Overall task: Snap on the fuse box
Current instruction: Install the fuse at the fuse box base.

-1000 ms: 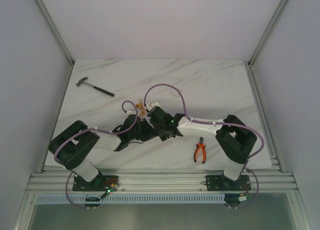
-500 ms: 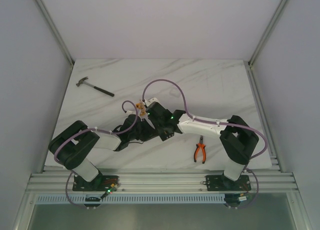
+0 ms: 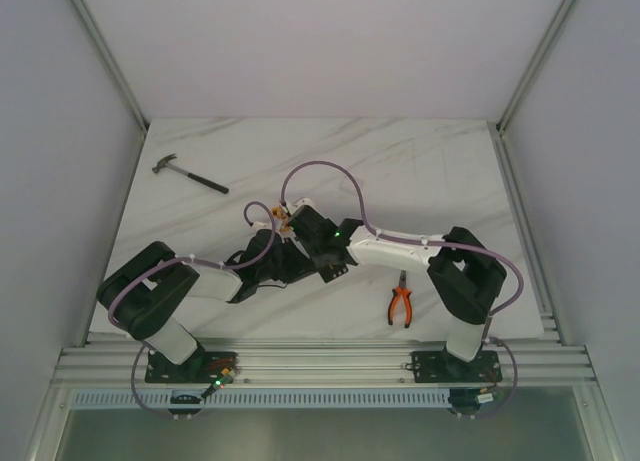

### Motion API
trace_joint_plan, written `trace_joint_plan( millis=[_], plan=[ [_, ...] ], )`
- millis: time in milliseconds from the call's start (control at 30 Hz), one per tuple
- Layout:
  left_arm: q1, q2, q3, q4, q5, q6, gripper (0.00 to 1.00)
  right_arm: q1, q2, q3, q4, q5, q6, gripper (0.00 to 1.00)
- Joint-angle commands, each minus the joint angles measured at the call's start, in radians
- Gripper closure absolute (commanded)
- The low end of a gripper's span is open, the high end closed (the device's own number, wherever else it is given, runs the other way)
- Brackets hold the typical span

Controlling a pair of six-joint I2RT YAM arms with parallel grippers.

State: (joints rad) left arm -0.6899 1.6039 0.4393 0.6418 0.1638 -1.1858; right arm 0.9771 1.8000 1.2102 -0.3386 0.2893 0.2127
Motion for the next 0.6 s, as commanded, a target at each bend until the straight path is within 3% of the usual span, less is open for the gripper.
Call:
trace_joint_plan(
  millis=[0,300,567],
  plan=[
    [0.005,0.022,0.001,-0.032,-0.002,-0.006,0.77,0.005,0.023,0.039,-0.018,0.025,-0.001,0.73],
    [0.004,0.021,0.001,-0.036,-0.002,-0.006,0.77,-0.007,0.025,0.036,-0.035,0.036,0.001,0.88],
    [0.004,0.022,-0.001,-0.036,-0.002,-0.010,0.77,-0.038,0.008,0.020,-0.039,-0.018,0.008,0.92]
  ],
)
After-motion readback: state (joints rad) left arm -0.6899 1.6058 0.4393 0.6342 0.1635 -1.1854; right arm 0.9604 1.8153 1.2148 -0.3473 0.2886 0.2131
